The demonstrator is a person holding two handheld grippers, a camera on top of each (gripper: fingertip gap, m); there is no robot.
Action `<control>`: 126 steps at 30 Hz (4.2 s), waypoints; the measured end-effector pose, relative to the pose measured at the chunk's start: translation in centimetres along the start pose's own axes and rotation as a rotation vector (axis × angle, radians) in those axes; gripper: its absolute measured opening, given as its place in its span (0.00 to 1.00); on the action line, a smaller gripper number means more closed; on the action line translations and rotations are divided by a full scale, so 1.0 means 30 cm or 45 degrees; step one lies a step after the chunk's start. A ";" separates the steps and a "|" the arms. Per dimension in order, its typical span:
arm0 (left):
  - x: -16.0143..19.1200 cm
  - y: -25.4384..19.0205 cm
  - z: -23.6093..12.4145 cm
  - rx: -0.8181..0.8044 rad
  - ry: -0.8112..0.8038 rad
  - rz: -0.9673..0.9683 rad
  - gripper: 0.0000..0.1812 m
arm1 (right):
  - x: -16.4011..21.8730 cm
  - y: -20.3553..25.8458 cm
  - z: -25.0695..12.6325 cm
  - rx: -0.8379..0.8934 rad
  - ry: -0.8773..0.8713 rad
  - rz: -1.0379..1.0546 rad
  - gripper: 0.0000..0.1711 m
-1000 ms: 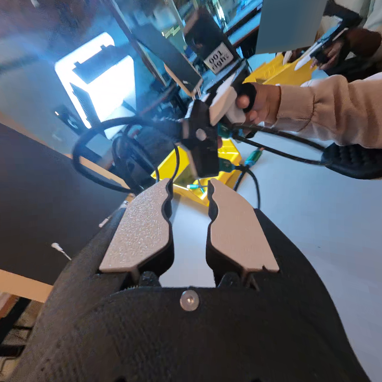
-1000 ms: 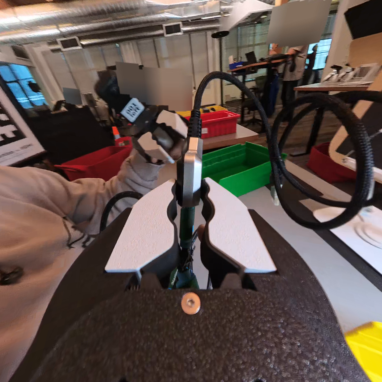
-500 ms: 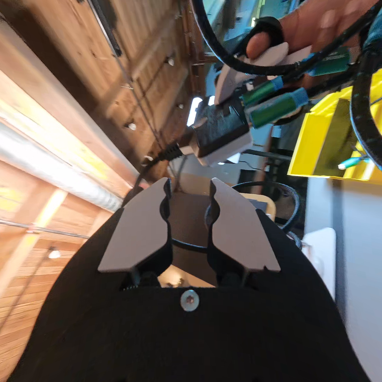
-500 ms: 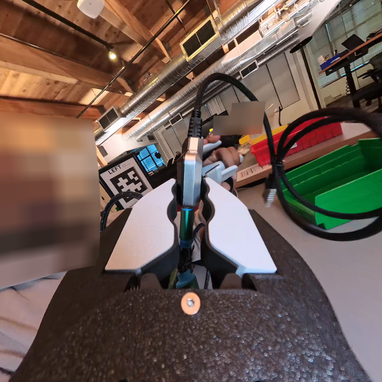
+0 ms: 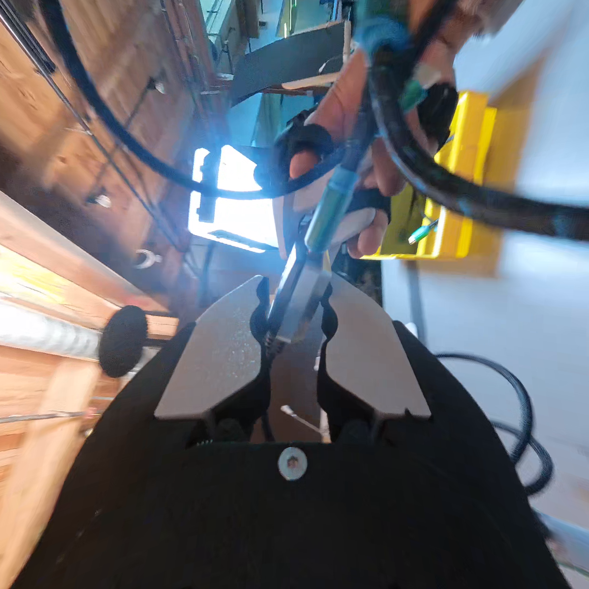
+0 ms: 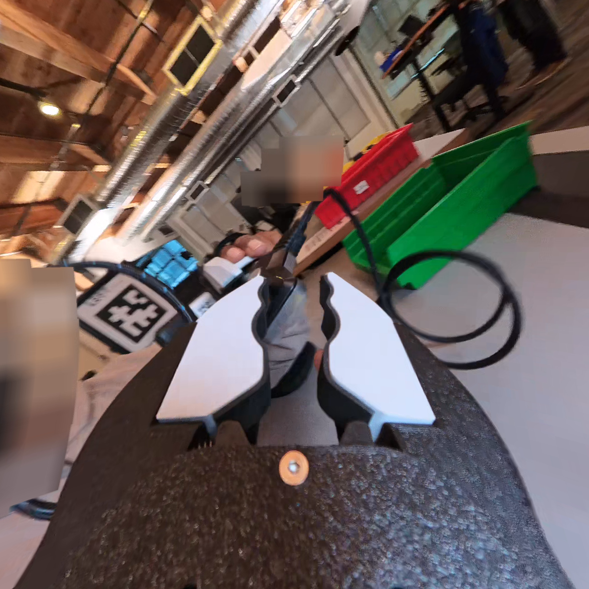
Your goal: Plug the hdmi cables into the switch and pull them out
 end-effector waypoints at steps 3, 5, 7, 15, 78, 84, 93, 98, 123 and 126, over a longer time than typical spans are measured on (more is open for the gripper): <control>0.010 0.023 -0.002 0.035 -0.069 -0.280 0.12 | -0.040 0.002 -0.070 0.148 -0.104 -0.163 0.18; 0.035 0.056 -0.018 0.057 -0.107 -0.468 0.12 | -0.067 0.025 -0.122 0.227 -0.161 -0.315 0.18; 0.064 0.075 -0.035 0.082 -0.143 -0.605 0.12 | -0.077 0.047 -0.161 0.326 -0.179 -0.506 0.17; 0.166 0.067 -0.026 0.295 -0.206 -1.045 0.12 | -0.001 0.151 -0.097 0.446 0.030 -1.289 0.18; 0.199 -0.129 0.078 0.763 0.598 -0.750 0.12 | 0.171 0.023 0.155 1.070 0.667 -1.959 0.10; 0.190 -0.130 0.079 0.770 0.568 -0.734 0.13 | 0.175 0.028 0.143 1.030 0.722 -1.981 0.09; 0.181 -0.130 0.087 0.801 0.529 -0.819 0.12 | 0.160 0.036 0.121 0.981 0.836 -1.891 0.05; 0.289 -0.141 0.059 0.796 0.739 -0.799 0.12 | 0.113 -0.050 -0.015 1.230 1.035 -1.752 0.05; 0.334 -0.025 -0.024 0.588 0.468 -1.063 0.12 | -0.039 -0.269 -0.452 1.475 0.391 -0.213 0.28; 0.318 -0.026 -0.020 0.599 0.457 -1.050 0.12 | -0.025 -0.244 -0.421 1.321 0.476 -0.230 0.25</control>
Point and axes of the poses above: each gripper's, where its closed fingertips meet, z out along the fingers, x out of its underside, y = z × x across the jaws, the point moved 9 cm from there along -z, back along the fingers, and after that the axes turned 4 degrees about x, right-handed, at the moved point
